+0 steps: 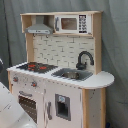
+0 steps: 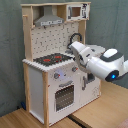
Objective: Play with the kitchen
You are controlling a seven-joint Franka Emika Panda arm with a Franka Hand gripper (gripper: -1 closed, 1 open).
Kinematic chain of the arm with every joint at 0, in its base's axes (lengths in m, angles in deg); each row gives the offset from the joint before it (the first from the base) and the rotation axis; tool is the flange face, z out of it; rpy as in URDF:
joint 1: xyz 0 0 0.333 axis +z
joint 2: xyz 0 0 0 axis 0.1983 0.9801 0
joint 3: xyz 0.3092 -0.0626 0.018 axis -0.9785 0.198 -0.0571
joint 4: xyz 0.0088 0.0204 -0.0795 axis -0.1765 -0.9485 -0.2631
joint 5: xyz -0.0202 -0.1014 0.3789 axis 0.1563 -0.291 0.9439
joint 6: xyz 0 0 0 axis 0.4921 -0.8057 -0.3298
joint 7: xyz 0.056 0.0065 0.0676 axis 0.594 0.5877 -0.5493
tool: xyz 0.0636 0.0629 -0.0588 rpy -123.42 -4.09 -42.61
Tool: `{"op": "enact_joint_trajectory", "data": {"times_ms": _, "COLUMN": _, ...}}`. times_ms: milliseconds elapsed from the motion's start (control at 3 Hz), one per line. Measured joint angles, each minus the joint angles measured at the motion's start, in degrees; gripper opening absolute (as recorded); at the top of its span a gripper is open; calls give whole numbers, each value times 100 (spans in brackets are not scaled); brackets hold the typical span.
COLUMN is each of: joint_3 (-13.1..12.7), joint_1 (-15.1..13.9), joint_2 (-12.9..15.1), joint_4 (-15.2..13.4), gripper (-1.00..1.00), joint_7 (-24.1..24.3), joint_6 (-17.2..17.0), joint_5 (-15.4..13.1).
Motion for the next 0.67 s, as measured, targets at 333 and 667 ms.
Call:
{"op": "enact_joint_trajectory", "data": {"times_ms": 333, "joint_3": 4, "joint_1": -11, "joint_2": 204, "joint_4": 226, "gripper": 100, "joint_7": -536, "joint_6": -243, "joint_5": 147}}
{"op": "enact_joint_trajectory", "data": {"times_ms": 667, "joint_3": 29, "joint_1": -62, "joint_2": 404, "joint_4": 437, "gripper": 100, "joint_7": -1008, "joint_6": -419, "joint_5": 262}}
